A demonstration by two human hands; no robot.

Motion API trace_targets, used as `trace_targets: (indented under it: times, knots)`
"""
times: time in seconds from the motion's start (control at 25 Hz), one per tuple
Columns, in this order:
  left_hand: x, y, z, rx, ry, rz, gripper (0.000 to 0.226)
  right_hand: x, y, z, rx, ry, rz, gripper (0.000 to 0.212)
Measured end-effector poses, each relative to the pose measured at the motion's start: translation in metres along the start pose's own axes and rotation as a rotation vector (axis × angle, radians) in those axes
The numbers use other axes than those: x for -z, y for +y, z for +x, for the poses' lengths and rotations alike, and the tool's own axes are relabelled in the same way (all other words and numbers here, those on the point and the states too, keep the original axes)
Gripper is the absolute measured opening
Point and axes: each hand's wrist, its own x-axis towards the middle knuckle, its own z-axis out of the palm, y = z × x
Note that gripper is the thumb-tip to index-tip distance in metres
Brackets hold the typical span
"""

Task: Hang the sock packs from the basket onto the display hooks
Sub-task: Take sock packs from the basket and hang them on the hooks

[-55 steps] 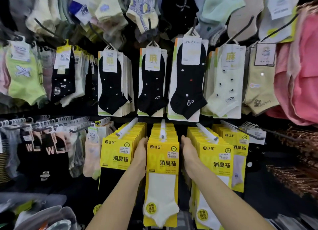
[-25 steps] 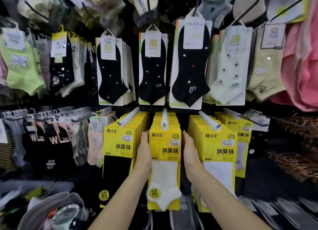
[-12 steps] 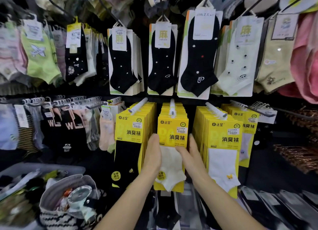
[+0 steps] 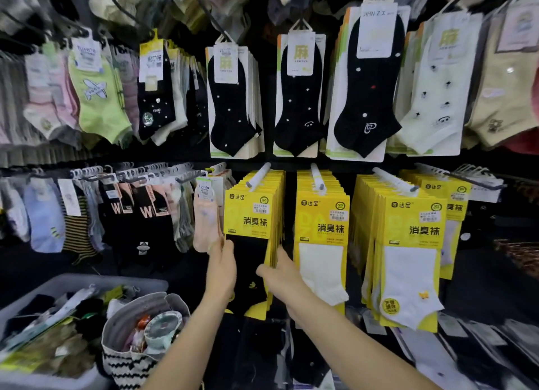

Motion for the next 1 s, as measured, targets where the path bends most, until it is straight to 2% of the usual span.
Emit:
trace_targets:
  times: [0.24, 0.44, 0.52, 0.64, 0.72, 0.76, 0.84, 0.92, 1.0]
  knots:
    - [-0.003, -0.008, 0.001, 0.053, -0.06, -0.076, 0.034, -0.016, -0.003, 0.012, 0.021, 0.044, 0.05, 0.067]
    - [0.0, -0.013, -0.003, -0.022, -0.08, -0.057, 0.025, -0.015, -0.003, 0.01, 0.063, 0.021, 0.046, 0.063]
    - [0.005, -0.015, -0.008, -0.057, -0.056, -0.038, 0.03, -0.008, -0.002, 0.0, 0.076, 0.012, 0.041, 0.062]
    - [0.016, -0.039, -0.042, 0.019, 0.046, 0.019, 0.043, 0.015, 0.031, -0.044, 0.115, -0.105, 0.051, 0.062]
    - [0.018, -0.065, -0.084, 0.119, 0.061, 0.011, 0.044, 0.03, 0.065, -0.086, 0.033, -0.19, 0.132, 0.067]
    - [0.016, -0.074, -0.106, 0.169, 0.052, -0.002, 0.043, 0.04, 0.08, -0.105, -0.004, -0.169, 0.192, 0.066]
    - [0.002, -0.075, -0.141, 0.212, 0.004, -0.02, 0.038, 0.068, 0.101, -0.123, -0.02, -0.014, 0.29, 0.055]
    - [-0.024, -0.06, -0.161, 0.112, -0.115, -0.033, 0.036, 0.104, 0.108, -0.125, 0.051, 0.205, 0.266, 0.042]
    - [-0.061, -0.03, -0.168, -0.008, -0.308, -0.016, 0.037, 0.144, 0.104, -0.119, 0.148, 0.408, 0.184, 0.034]
